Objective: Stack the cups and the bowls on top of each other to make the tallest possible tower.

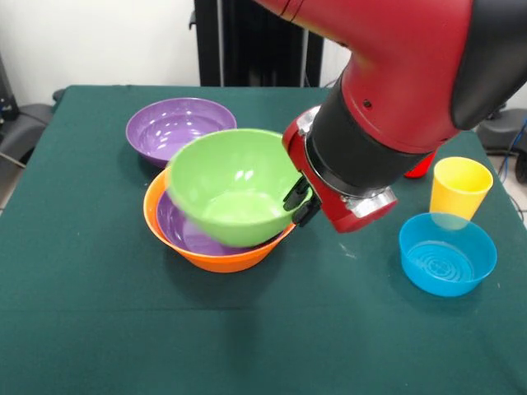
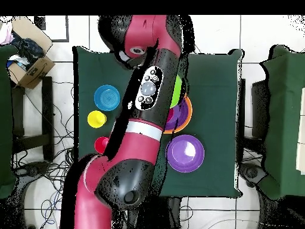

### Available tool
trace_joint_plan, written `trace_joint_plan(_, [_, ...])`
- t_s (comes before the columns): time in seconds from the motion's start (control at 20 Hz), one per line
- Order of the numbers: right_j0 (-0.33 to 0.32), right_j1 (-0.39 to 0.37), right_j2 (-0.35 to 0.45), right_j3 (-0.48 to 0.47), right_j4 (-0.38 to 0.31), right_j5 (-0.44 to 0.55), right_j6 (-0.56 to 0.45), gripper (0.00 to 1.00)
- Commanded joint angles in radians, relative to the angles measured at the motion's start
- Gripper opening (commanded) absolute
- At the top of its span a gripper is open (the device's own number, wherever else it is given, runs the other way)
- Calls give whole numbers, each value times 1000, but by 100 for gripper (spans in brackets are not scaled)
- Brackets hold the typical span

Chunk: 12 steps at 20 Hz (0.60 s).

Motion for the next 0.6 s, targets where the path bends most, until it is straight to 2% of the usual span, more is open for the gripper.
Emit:
trace_joint_plan(0.05, [15, -7, 75, 76, -64, -6, -48, 0])
trace_joint_plan(0.35, [19, -11, 59, 71, -64, 20, -28, 0])
trace_joint_plan(0.6, [17, -82, 34, 86, -70, 152, -61, 0])
